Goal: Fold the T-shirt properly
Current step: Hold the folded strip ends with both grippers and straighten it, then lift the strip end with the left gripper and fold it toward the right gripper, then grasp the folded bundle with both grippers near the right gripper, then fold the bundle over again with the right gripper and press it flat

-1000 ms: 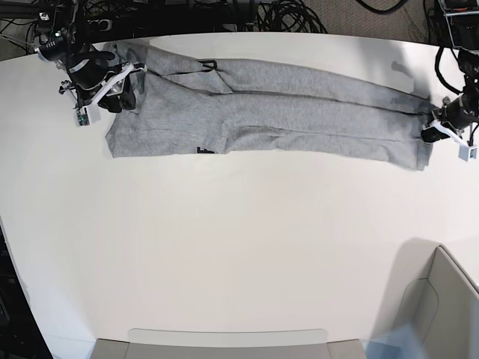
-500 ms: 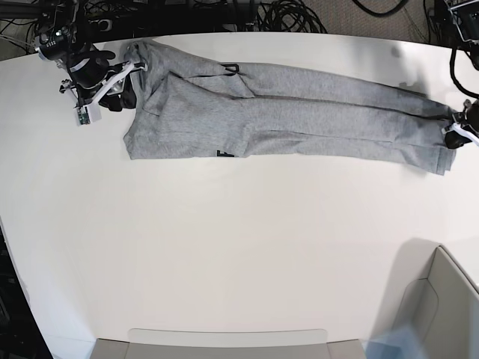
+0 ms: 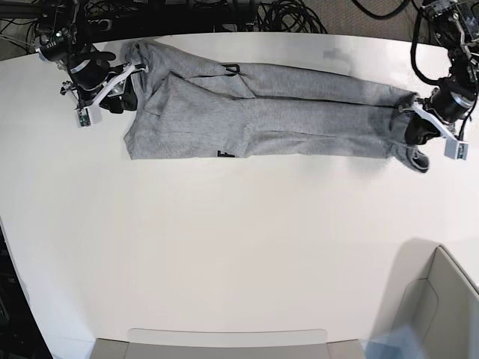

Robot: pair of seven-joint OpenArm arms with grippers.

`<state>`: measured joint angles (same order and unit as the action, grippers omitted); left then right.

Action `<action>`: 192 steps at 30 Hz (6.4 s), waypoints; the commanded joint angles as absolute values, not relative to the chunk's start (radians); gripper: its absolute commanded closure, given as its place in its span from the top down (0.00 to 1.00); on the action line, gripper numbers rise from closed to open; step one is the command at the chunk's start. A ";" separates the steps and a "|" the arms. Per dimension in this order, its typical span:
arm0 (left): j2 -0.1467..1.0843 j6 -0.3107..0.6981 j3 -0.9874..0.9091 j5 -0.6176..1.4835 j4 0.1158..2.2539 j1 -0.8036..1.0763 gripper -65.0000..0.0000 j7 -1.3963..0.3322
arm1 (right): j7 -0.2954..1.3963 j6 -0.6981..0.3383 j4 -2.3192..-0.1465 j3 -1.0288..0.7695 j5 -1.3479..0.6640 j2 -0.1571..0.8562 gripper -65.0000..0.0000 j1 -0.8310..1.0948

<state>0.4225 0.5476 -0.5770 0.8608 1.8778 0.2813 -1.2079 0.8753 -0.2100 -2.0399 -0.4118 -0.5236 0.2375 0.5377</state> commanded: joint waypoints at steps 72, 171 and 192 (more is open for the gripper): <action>0.174 0.355 -0.099 0.814 1.824 0.315 0.02 -1.122 | 0.714 -0.214 -2.058 -0.415 -0.550 0.186 0.28 0.538; 0.280 0.352 -0.522 1.023 1.770 0.352 0.02 -1.141 | 0.878 -0.148 -2.011 0.131 0.479 -0.067 0.00 0.211; 0.280 0.352 -0.529 1.023 1.692 0.352 0.02 -1.141 | 0.878 -0.148 -1.807 0.452 0.607 -0.133 0.39 0.216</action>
